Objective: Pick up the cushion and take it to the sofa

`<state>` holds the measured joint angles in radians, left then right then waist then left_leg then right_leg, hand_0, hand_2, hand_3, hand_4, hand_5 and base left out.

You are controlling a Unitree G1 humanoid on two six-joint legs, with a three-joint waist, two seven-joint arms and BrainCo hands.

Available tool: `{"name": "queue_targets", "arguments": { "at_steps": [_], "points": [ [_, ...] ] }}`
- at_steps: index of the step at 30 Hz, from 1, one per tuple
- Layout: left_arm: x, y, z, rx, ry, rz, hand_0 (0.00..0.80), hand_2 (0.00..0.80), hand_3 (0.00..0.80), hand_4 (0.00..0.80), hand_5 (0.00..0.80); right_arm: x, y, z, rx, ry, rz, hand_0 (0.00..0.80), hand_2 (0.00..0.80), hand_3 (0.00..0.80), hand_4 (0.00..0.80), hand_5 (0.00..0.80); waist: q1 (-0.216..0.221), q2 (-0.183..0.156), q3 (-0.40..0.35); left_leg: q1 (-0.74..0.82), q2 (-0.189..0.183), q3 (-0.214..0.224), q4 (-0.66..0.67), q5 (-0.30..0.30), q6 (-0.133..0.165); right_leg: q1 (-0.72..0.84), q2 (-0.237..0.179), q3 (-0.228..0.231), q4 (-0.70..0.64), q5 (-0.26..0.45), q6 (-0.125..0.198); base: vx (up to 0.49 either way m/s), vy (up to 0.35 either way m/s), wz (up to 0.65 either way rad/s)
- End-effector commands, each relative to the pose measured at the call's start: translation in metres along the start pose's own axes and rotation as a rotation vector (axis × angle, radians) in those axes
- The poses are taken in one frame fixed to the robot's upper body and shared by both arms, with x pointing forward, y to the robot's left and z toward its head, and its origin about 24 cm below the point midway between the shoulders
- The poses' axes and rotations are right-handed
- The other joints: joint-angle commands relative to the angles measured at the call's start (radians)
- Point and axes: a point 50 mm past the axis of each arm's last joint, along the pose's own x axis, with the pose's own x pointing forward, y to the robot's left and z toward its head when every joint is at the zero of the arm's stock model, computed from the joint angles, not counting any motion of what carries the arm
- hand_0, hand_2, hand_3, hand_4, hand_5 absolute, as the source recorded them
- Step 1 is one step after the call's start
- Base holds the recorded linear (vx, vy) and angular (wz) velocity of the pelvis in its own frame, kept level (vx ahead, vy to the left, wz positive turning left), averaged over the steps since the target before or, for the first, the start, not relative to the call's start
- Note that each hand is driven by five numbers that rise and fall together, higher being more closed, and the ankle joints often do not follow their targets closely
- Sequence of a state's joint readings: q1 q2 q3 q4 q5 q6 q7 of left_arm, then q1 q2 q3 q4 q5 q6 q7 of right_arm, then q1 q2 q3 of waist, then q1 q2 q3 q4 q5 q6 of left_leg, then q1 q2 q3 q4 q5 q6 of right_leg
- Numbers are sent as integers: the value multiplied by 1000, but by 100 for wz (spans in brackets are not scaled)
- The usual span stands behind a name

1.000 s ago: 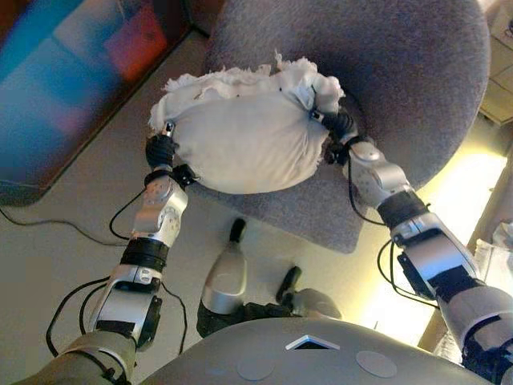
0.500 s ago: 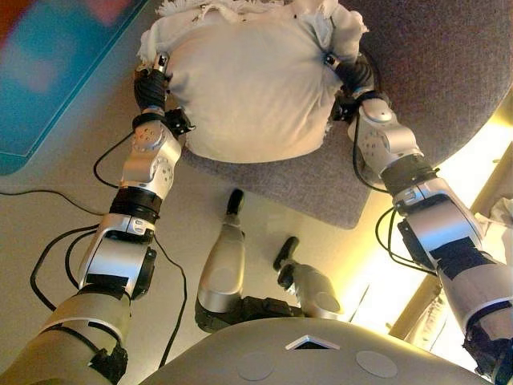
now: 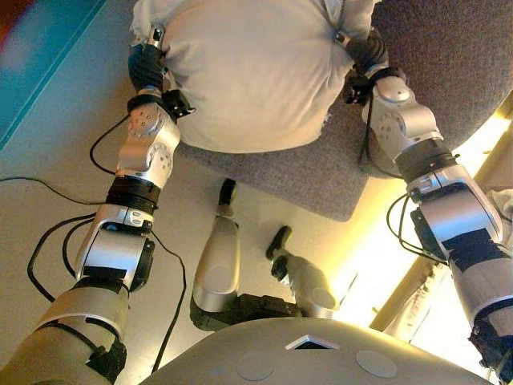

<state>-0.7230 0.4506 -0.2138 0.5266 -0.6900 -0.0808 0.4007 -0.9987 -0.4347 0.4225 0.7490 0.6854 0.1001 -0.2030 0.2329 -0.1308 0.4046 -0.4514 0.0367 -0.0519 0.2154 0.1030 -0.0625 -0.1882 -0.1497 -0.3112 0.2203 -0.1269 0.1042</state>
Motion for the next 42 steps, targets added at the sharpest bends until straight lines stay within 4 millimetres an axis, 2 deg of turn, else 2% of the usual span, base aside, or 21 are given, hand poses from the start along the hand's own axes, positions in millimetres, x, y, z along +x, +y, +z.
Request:
{"name": "queue_targets", "arguments": {
  "at_steps": [1, 4, 7, 12, 16, 21, 28, 31, 33, 37, 41, 42],
  "points": [
    [0, -37, 17, -69, -82, -87, 800, 800, 800, 800, 800, -2, 32, 51, 33, -218, 116, 800, 800, 800, 800, 800, -15, 8, -22, -111, 24, 31, 360, -159, -31, -40, -111, 51, 113, 88, -16, 67, 201, -3],
    [-3, -37, 3, -77, -37, -61, 800, 800, 800, 800, 800, -1, 39, 40, 32, -183, 94, 800, 800, 800, 800, 800, -23, 55, -6, -102, 9, 40, 438, -213, -6, -93, -139, 80, 265, 28, -37, 84, 262, 6],
    [-6, -39, -8, -91, 0, -52, 800, 800, 800, 800, 800, 2, 33, 35, 4, -163, 35, 800, 800, 800, 800, 800, -31, 89, 4, -79, -2, 46, 435, -219, -3, -114, -157, 92, 316, 7, -38, 49, 197, 7],
    [-9, -52, -9, -122, 3, -77, 800, 800, 800, 800, 800, 7, 13, 55, -110, -210, -65, 800, 800, 800, 800, 800, -33, 115, 25, -46, -14, 54, 383, -197, 3, -127, -173, 86, 329, 9, -31, -23, 80, 0],
    [-14, -68, -7, -156, 6, -162, 800, 800, 800, 800, 800, 9, -10, 78, -160, -249, -153, 800, 800, 800, 800, 800, -33, 115, 26, -16, -9, 61, 328, -173, 1, -107, -178, 69, 301, 21, -22, 15, -10, 22],
    [-27, -97, 2, -175, -8, -301, 800, 800, 800, 800, 800, 8, -41, 100, -132, -291, -271, 800, 800, 800, 800, 800, -39, 107, 21, 16, 3, 78, 267, -147, 2, -85, -180, 48, 266, 47, -9, 31, -19, 30],
    [-39, -116, -1, -195, 32, -398, 800, 800, 800, 800, 800, 1, -67, 107, -108, -314, -330, 800, 800, 800, 800, 800, -56, 80, -4, 72, 14, 98, 227, -146, 11, -37, -190, 32, 212, 88, 9, 91, -30, 11],
    [-44, -125, 0, -182, 42, -446, 800, 800, 800, 800, 800, -4, -83, 109, -79, -319, -405, 800, 800, 800, 800, 800, -66, 70, -11, 79, 14, 104, 224, -150, 16, -29, -186, 37, 193, 106, 14, 66, -46, -1],
    [-47, -129, 1, -176, 43, -463, 800, 800, 800, 800, 800, -5, -88, 109, -76, -318, -427, 800, 800, 800, 800, 800, -72, 65, -11, 79, 15, 104, 226, -153, 19, -32, -183, 42, 193, 112, 17, 18, -44, 2],
    [-47, -134, 4, -140, 17, -435, 800, 800, 800, 800, 800, -2, -80, 107, -72, -283, -349, 800, 800, 800, 800, 800, -80, 56, -9, 75, 20, 108, 229, -153, 22, -41, -180, 45, 192, 122, 20, -3, -43, 0],
    [-37, -125, 0, -92, 38, -349, 800, 800, 800, 800, 800, 4, -70, 88, -114, -167, -229, 800, 800, 800, 800, 800, -78, 52, -7, 65, 19, 110, 234, -152, 27, -52, -181, 39, 200, 121, 16, -1, -22, -2],
    [-33, -122, -2, -74, 46, -326, 750, 750, 750, 750, 750, 6, -70, 80, -111, -135, -214, 452, 452, 452, 452, 452, -76, 54, -3, 62, 19, 109, 237, -152, 29, -58, -183, 37, 209, 121, 14, 0, 0, 0]
  ]
}}
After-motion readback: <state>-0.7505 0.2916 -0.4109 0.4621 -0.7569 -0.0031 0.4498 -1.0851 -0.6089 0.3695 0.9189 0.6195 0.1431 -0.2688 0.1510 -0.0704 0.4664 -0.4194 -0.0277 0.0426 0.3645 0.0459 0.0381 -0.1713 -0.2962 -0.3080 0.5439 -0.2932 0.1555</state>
